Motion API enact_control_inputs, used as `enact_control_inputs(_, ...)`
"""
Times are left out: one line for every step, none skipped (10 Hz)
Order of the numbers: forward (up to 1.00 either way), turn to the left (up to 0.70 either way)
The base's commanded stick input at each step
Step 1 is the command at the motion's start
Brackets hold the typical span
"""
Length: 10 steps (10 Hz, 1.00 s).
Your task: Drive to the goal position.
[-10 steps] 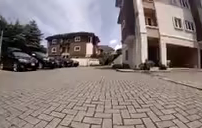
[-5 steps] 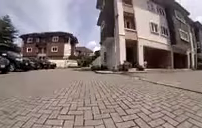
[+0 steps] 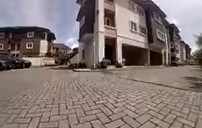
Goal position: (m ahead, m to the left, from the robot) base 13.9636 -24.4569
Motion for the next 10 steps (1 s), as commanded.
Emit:
enact_control_inputs(0.5, -0.5)
enact_control_inputs(0.5, -0.5)
enact_control_inputs(0.5, -0.5)
enact_control_inputs(0.5, -0.5)
enact_control_inputs(0.5, -0.5)
enact_control_inputs(0.5, -0.5)
enact_control_inputs(0.5, -0.5)
enact_control_inputs(0.5, -0.28)
enact_control_inputs(0.5, 0.0)
enact_control_inputs(0.5, 0.0)
